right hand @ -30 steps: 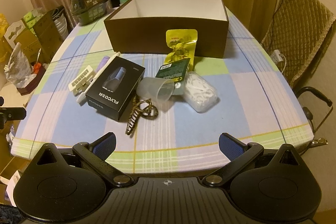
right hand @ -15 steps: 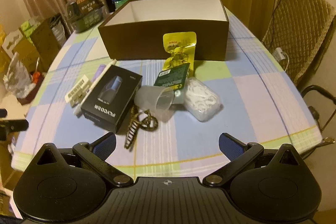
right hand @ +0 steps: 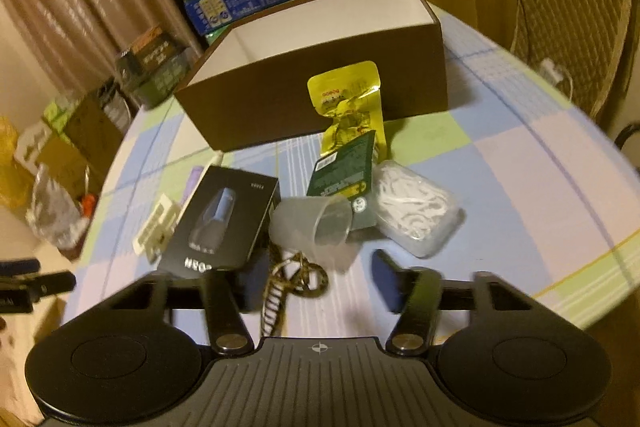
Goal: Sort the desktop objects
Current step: 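Grasp the clear plastic cup with the right gripper while the left gripper approaches the white hair clip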
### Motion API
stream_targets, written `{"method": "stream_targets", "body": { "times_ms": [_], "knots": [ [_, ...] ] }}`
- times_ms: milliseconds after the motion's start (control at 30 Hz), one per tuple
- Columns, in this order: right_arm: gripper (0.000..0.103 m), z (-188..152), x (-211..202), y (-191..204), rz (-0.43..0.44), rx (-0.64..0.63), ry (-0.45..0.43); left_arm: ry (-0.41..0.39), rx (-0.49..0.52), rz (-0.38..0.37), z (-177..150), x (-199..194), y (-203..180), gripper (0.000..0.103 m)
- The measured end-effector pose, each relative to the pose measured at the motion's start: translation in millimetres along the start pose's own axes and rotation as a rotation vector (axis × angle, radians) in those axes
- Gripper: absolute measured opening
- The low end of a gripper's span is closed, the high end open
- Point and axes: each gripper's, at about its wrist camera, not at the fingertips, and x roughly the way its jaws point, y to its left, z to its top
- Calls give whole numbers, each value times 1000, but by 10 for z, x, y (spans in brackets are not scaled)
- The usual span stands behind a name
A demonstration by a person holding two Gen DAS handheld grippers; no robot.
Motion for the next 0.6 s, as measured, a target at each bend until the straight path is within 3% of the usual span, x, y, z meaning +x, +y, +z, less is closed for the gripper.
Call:
{"method": "stream_targets", "body": {
  "times_ms": [167,600],
  "knots": [
    [26,62,191,-141,64,114,-8,19,-18,-5,57,149,69,102],
    [22,160,543,-341,143,241,23,56,-20,-4,186,472,95,102]
  ]
}}
